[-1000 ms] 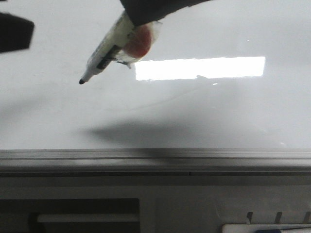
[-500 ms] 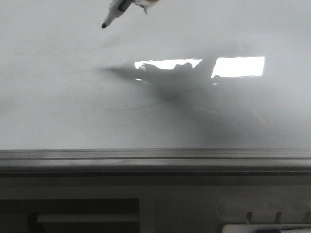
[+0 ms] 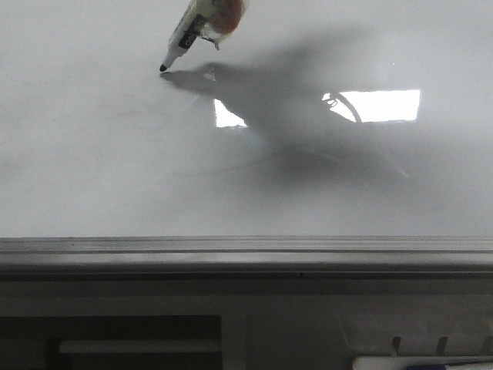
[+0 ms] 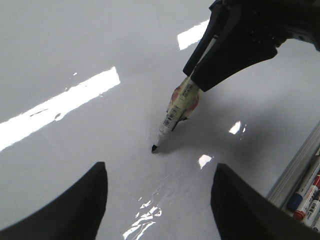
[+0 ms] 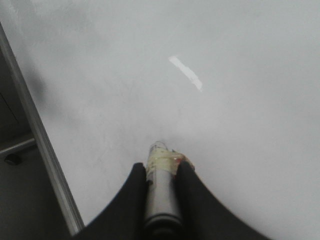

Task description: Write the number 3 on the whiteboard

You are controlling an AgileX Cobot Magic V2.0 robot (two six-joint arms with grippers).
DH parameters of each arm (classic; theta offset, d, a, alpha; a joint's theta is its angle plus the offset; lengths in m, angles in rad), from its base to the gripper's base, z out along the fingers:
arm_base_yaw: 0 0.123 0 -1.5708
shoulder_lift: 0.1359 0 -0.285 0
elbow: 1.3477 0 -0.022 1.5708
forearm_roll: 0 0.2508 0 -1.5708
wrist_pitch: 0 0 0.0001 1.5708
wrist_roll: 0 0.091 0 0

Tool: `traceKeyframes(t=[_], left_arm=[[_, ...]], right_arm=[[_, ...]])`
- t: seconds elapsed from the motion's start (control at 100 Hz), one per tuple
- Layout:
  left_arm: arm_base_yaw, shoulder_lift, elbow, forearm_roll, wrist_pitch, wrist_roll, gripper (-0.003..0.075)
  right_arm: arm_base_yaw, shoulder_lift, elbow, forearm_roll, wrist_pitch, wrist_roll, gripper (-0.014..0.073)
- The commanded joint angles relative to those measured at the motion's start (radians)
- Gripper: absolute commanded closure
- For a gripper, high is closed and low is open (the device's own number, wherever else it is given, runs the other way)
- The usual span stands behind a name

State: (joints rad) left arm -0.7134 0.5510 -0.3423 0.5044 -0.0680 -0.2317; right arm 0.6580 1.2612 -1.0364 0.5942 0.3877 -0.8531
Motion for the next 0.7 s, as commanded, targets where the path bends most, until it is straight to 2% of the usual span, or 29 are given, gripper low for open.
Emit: traceKeyframes(t=[0.0, 0.15, 0.4, 0.53, 0.69], left_arm=[[-0.001, -0.001, -0.026, -0.016, -0.060, -0.010, 0.0314], [-0.001, -0.001, -0.026, -0.016, -0.060, -0.010, 0.0314], [-0.001, -0.001, -0.026, -0.016, -0.060, -0.010, 0.0314], [-0.001, -0.001, -0.026, -0.016, -0.060, -0.010, 0.0314], [-0.001, -0.001, -0.026, -0.016, -0.060, -0.010, 0.0314]], right_arm=[[-0.008, -0.020, -0.038, -0.011, -0.078, 0.002, 0.0654], [-0.057, -0.031, -0.038, -0.023, -0.084, 0.002, 0.0654], [-0.153, -0.100, -0.036, -0.029, 0.025, 0.002, 0.0652], [-0.149, -0.105, -0.023, -0.029, 0.133, 0.002, 0.0634], [-0.101, -0.064, 0.004, -0.023, 0.113, 0.002, 0.0634]])
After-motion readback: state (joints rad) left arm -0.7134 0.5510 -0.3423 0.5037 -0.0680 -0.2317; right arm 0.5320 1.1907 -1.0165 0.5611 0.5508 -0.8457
